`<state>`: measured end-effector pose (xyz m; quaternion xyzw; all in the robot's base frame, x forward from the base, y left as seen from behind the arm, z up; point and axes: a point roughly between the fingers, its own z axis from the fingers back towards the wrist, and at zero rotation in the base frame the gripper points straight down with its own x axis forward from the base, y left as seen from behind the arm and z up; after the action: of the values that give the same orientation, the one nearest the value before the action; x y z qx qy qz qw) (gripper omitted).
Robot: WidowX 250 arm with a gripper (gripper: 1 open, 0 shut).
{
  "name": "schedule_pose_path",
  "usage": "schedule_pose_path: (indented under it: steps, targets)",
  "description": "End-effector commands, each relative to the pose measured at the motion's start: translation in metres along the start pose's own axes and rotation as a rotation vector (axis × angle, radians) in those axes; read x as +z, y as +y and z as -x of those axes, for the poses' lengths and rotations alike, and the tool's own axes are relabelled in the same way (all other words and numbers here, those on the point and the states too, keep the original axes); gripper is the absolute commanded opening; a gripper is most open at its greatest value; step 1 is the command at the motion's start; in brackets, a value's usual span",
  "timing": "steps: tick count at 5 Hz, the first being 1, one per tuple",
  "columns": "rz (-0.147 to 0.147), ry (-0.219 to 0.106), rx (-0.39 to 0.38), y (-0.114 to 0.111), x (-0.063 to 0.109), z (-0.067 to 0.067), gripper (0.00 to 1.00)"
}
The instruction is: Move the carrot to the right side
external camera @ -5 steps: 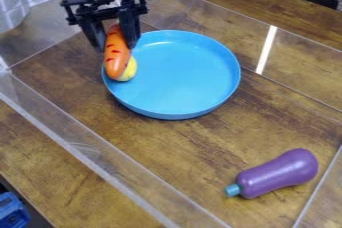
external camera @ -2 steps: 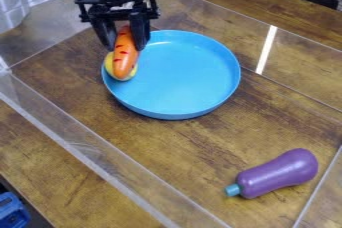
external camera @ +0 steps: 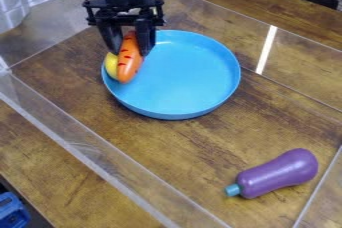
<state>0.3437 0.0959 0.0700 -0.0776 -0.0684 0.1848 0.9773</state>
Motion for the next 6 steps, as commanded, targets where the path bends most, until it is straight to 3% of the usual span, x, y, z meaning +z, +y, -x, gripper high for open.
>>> schedule_pose_path:
  steps: [1, 6]
  targets:
    - [-0.012, -0.069, -0.052, -0.007, 0.014, -0.013, 0.0]
    - [-0.066, -0.069, -0.164, -0.021, 0.025, -0.012, 0.0]
